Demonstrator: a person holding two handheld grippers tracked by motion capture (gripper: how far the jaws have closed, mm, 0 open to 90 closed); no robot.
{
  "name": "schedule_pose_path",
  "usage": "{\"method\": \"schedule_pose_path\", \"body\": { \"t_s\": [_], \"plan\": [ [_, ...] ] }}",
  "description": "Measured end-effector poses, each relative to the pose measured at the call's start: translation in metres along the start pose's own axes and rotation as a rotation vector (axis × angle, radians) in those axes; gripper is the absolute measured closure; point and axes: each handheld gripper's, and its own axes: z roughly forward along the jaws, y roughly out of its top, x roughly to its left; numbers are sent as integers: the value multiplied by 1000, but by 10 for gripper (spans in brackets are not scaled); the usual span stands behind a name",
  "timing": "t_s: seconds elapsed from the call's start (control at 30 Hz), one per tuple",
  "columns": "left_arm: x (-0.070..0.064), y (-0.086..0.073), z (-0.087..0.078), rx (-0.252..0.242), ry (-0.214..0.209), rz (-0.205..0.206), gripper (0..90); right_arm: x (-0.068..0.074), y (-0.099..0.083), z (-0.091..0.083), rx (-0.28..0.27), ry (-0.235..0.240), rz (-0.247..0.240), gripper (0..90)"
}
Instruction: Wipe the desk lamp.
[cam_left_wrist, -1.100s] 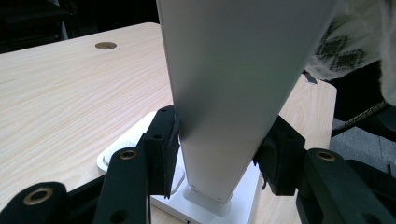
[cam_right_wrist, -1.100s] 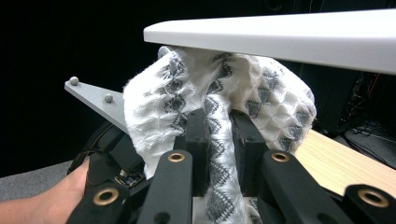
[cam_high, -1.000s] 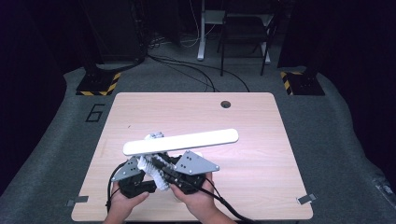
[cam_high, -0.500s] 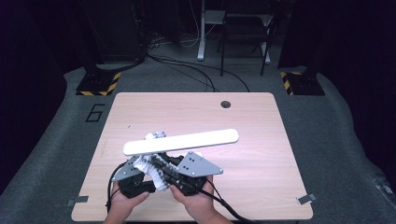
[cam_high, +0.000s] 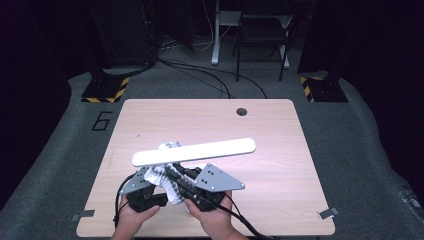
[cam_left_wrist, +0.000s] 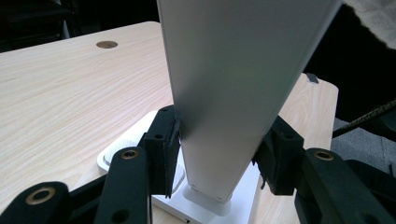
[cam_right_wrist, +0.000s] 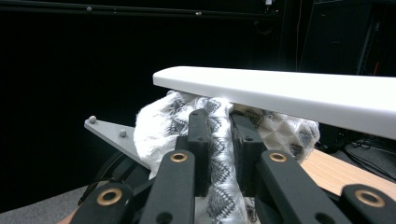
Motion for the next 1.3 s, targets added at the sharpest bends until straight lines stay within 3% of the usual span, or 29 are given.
{"method": "schedule_pose_path", "body": {
  "t_s": [0.43,1.3],
  "plan": [
    [1,0,-1,11,5,20,538,-9,-1,-19,-28,-44,4,806],
    [0,0,-1,5,12,12,539,-26,0,-49,-42,-113,-8,805]
  ]
}}
